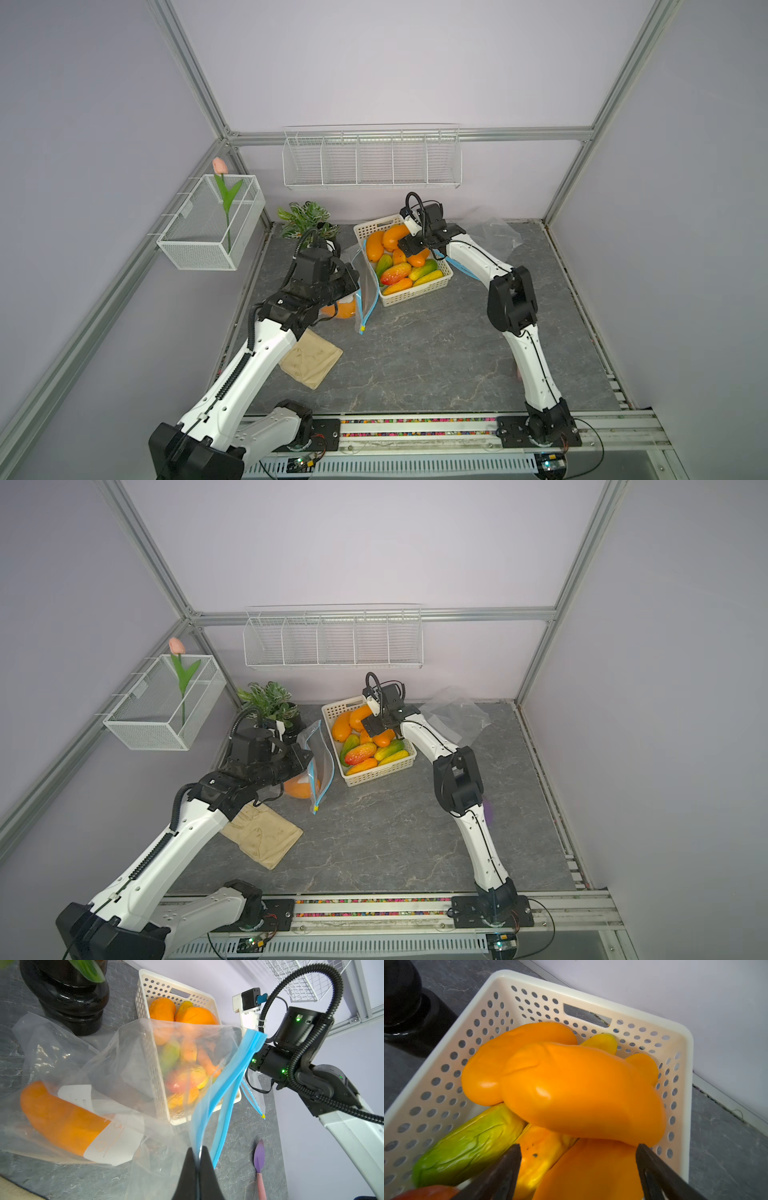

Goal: Place the mango in a zip-top bag and seal the zipper
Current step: Pick up the mango from the basket.

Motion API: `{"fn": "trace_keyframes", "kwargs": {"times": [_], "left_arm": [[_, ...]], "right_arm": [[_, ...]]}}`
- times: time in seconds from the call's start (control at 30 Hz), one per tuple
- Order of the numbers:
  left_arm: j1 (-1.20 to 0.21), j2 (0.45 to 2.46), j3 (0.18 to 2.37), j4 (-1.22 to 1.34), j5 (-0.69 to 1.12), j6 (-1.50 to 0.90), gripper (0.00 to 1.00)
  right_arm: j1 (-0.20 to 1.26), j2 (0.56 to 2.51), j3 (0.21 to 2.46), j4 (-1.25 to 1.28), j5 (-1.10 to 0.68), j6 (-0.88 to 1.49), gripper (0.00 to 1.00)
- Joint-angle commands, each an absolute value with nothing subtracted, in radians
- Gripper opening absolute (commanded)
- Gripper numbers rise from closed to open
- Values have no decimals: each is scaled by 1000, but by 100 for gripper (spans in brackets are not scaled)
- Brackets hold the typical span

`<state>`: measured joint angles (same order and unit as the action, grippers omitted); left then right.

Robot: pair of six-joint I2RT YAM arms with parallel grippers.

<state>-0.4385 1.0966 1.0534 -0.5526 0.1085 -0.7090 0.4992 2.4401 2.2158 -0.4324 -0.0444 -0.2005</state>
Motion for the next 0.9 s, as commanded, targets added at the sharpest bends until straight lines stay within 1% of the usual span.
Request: {"fn": "trace_keyframes", "kwargs": {"times": [0.0,0.17,0.27,0.33,0.5,0.63,0.7,0.8,0.87], "left_arm": [[-434,1107,1035,-555,93,-704,0],[-434,1125,1037,-555,90,-704,0],[-434,1139,1051,-560,94,-703,0],[-434,1140,1054,-558,95,-703,0],[-433,1141,1053,-557,87,-703,0],[-433,1146,1049,-551,87,-701,0],[-433,1150,1048,-549,89,-705,0],[-433,1156,1050,-548,90,-700,0],[-433,1158,1049,-547,87,-702,0]], "right_arm": [[488,2470,2261,-414,-86,-284,89],[466,2531,2347,-430,-253,-288,89],[465,2601,2466,-528,-331,-319,89],[465,2642,2540,-597,-347,-338,89],[475,2649,2560,-677,-329,-371,89],[497,2608,2518,-738,-253,-388,89],[508,2571,2484,-767,-200,-367,91],[514,2485,2406,-764,-165,-267,95],[515,2419,2344,-754,-136,-165,95]]}}
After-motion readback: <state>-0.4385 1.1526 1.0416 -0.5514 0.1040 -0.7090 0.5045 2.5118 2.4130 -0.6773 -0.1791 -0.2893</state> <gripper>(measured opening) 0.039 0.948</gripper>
